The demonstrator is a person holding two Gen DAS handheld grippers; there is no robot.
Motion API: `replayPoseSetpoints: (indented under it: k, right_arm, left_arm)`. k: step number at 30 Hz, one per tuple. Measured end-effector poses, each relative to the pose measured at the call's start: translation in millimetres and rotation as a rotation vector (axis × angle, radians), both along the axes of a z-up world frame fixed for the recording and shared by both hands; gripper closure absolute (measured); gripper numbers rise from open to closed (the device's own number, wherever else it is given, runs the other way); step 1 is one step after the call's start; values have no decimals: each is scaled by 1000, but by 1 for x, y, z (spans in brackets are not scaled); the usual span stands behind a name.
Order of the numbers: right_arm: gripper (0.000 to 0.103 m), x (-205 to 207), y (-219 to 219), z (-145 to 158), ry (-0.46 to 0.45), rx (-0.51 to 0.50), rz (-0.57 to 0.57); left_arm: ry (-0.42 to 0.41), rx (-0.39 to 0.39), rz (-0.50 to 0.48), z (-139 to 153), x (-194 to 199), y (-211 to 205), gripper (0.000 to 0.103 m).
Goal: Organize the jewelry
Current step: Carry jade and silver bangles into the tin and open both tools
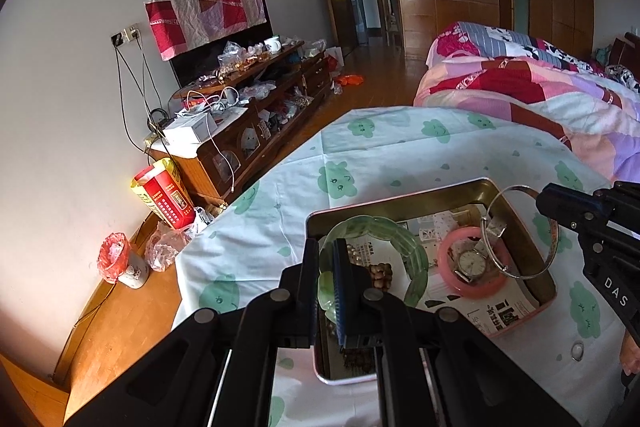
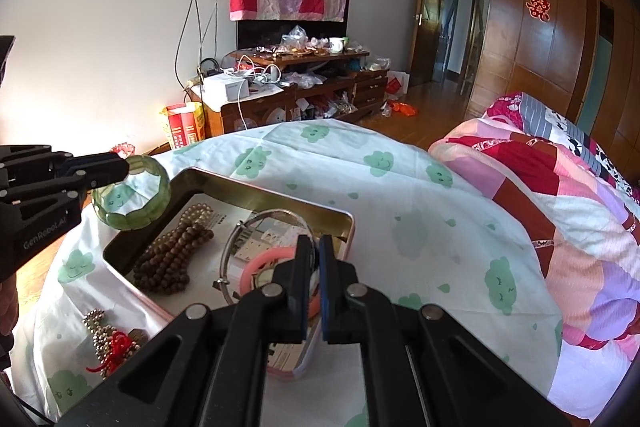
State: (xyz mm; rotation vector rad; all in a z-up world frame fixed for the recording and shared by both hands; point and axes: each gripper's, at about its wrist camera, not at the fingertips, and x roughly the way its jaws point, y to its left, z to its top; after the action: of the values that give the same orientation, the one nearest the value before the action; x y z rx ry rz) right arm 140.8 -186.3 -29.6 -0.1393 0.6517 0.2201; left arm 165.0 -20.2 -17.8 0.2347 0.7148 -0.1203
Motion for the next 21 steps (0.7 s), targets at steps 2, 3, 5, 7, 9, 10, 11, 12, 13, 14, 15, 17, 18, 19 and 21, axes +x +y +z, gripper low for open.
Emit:
replayPoseSetpoints:
  k: [2, 3, 5, 7, 9, 10, 11, 12, 13, 14, 15, 17, 18, 19, 21]
  right_arm:
    - [99, 4, 1, -1, 3, -1, -2]
    - [99, 6, 1, -2, 6, -3, -2]
    - [99, 10, 3, -5, 13, -7, -3]
    - [99, 14, 4, -8, 23, -10, -3]
    - [99, 19, 5, -12, 35, -11, -3]
    - [99, 20, 5, -14, 38, -13, -4]
    - [98, 22, 6, -17, 43, -15, -3]
    - [98, 24, 7, -18, 47, -17, 0]
    - [98, 25, 8, -20, 49, -20, 1]
    - [98, 26, 9, -21, 51, -23, 0]
    - [98, 27, 9, -22, 52, -23, 0]
    - [98, 29, 10, -25, 61, -23, 5]
    - [97, 29, 11, -27, 65, -24, 8]
    - [97, 28, 11, -27, 68, -25, 9]
    - [97, 29, 11, -30, 76, -19, 13]
  left_arm:
    - [10, 11, -1, -5, 5, -3, 97]
    - [14, 15, -1, -7, 7, -4, 97]
    - [23, 18, -4, -11, 12, -6, 97]
    - [32, 20, -2, -16, 16, -8, 97]
    - [39, 21, -4, -19, 19, -9, 97]
    - [43, 19, -6, -21, 20, -10, 97]
    - [44, 19, -9, -22, 21, -11, 97]
    - [44, 19, -11, -24, 22, -13, 97]
    - [43, 19, -13, -25, 23, -14, 96]
    - [42, 21, -13, -26, 23, -14, 96]
    - [43, 20, -13, -27, 24, -14, 95]
    - [50, 8, -24, -29, 24, -15, 92]
    - [51, 14, -26, -30, 24, -15, 92]
    - [45, 25, -20, -30, 23, -16, 88]
    - [24, 49, -7, -29, 21, -16, 63]
